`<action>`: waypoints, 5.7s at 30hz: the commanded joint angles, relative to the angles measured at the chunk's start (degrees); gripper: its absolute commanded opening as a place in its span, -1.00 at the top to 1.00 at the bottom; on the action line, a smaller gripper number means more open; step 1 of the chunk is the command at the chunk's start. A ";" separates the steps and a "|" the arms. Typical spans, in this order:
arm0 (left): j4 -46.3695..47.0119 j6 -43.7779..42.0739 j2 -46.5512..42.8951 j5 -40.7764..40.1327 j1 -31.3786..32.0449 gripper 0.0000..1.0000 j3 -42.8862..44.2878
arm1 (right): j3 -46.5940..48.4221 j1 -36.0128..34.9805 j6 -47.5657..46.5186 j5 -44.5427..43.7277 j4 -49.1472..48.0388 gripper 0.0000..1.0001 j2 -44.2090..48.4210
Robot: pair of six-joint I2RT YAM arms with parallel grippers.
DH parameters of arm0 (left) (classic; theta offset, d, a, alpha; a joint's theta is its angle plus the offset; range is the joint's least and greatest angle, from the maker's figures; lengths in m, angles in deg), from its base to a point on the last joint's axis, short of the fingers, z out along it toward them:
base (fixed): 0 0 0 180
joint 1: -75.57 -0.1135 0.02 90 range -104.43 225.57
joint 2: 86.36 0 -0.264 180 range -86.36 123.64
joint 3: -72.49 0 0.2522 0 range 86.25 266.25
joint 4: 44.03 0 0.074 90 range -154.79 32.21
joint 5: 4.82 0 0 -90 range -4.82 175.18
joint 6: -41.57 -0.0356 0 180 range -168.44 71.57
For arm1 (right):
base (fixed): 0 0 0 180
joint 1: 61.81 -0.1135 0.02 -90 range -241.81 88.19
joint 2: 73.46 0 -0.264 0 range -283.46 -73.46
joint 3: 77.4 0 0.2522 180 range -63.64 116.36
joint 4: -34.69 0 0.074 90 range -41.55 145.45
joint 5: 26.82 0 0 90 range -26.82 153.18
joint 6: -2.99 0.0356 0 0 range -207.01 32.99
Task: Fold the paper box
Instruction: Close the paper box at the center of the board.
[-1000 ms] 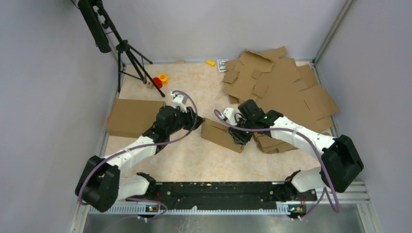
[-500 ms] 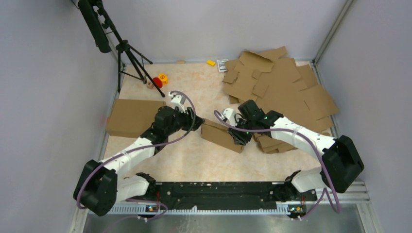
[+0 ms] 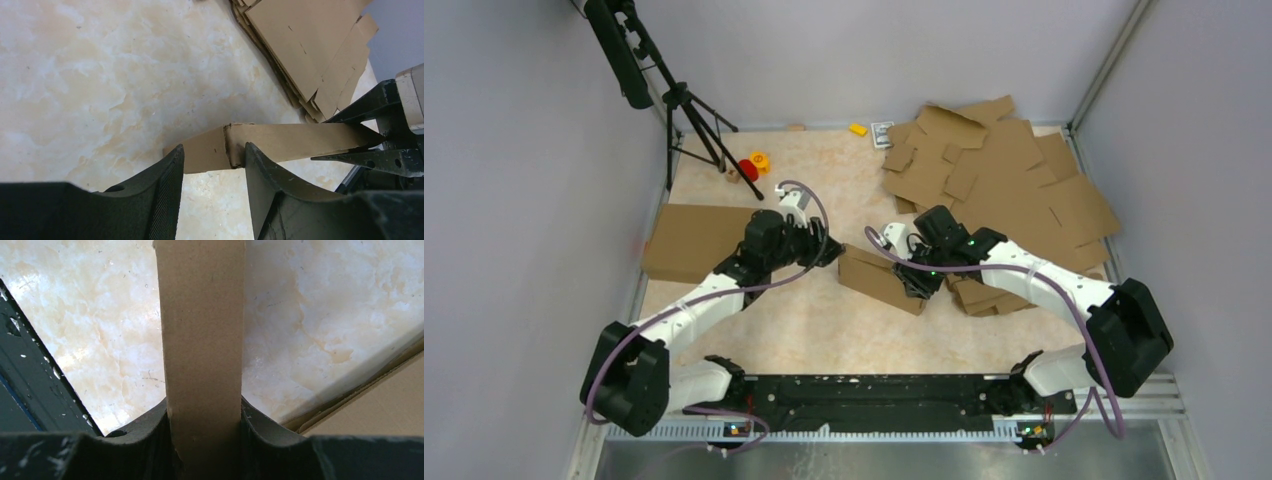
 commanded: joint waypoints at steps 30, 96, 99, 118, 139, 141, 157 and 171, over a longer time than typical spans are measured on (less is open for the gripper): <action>-4.90 16.70 0.24 0.72 -3.68 0.17 2.00 | -1.16 -0.45 -0.04 -0.17 -0.20 0.73 0.57; -11.16 7.45 -2.06 6.19 -3.19 0.84 8.01 | -1.33 -0.53 -2.50 0.88 -2.31 0.74 0.36; -17.85 1.34 -3.40 4.24 -3.26 0.48 12.08 | -1.51 -0.53 -4.39 1.58 -3.76 0.74 0.06; -7.39 -0.96 1.97 2.16 5.31 0.41 11.29 | 1.94 -0.61 -0.59 1.15 -5.28 0.73 -4.68; 15.35 10.69 7.20 5.68 5.76 1.00 -2.69 | 2.86 -1.33 3.38 -1.10 -6.80 0.49 -6.07; 14.99 9.54 7.13 4.61 5.86 1.00 -3.10 | 2.89 -1.32 3.79 -1.48 -7.31 0.28 -5.77; 16.01 6.90 7.20 1.76 6.78 1.00 -5.70 | 3.49 -1.35 9.04 -2.73 -10.24 -0.62 -0.18; 16.55 6.27 7.96 0.09 7.64 1.00 -5.81 | 2.69 1.99 12.26 0.43 -11.22 -0.92 10.42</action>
